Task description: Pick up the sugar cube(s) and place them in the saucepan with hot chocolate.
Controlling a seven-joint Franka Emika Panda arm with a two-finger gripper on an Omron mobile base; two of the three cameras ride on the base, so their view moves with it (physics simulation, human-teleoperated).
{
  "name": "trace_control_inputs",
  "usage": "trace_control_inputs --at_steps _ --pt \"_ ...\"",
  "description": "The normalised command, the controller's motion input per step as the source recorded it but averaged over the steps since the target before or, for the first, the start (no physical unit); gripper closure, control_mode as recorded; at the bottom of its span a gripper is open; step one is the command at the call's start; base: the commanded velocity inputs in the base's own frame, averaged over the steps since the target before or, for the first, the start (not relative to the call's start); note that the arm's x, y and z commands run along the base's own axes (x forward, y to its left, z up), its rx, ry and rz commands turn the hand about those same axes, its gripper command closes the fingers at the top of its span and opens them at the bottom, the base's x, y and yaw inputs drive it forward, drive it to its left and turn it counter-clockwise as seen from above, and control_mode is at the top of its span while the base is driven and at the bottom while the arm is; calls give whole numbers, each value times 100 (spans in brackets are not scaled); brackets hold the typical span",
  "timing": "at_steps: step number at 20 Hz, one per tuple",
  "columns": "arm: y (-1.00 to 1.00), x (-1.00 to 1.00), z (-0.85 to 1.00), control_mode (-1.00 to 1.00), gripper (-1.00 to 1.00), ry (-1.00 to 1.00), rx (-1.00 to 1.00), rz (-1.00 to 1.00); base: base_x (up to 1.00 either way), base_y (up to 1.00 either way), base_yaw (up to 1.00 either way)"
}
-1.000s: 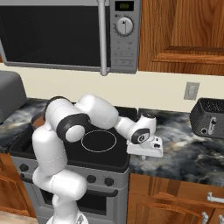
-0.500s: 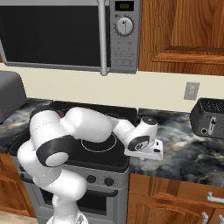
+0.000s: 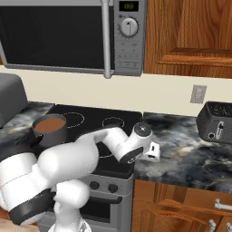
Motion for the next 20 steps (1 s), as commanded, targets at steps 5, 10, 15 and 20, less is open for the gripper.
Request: trace_control_inputs --at_steps 5,10,15,20 --pt "62 0 39 -100 100 -16 0 -15 0 0 0" --pt "84 2 37 -100 100 -10 0 -17 0 0 0" --pt "90 1 41 -100 100 -6 0 -15 0 0 0" --pt "99 8 38 -100 100 -7 0 -14 0 0 0"
